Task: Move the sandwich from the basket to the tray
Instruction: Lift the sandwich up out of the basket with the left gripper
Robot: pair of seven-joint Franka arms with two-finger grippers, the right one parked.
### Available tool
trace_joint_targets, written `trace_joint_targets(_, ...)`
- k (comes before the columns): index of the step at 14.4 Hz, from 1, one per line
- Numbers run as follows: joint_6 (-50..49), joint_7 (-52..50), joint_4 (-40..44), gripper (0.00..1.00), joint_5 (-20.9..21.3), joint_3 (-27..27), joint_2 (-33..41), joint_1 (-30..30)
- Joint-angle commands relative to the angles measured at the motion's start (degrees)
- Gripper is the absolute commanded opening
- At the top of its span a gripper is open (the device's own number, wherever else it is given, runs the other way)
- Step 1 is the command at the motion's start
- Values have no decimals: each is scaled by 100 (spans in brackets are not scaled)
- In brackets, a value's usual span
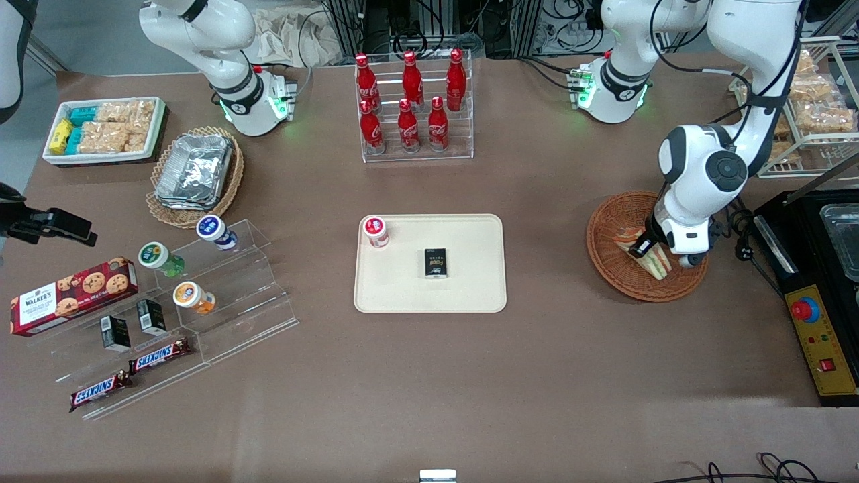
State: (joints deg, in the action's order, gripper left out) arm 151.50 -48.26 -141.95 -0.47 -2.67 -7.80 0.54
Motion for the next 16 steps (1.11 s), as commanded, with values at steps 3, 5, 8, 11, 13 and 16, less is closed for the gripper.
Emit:
trace_joint_targets(3, -1497, 809, 404, 0, 3, 21, 1094, -10)
trace_joint_targets(5, -2340, 888, 1043, 0, -6, 21, 1254, -10)
trace_joint_targets(8, -4429, 1580, 2624, 0, -76, 12, 1184, 25)
trace_joint_targets(11, -5367, 1961, 3698, 0, -85, -110, 1166, 104)
trace_joint_targets(13, -5604, 2058, 4244, 0, -120, -355, 1070, 174)
trace_joint_targets(16, -5877, 1856, 4545, 0, -129, -997, 938, 201)
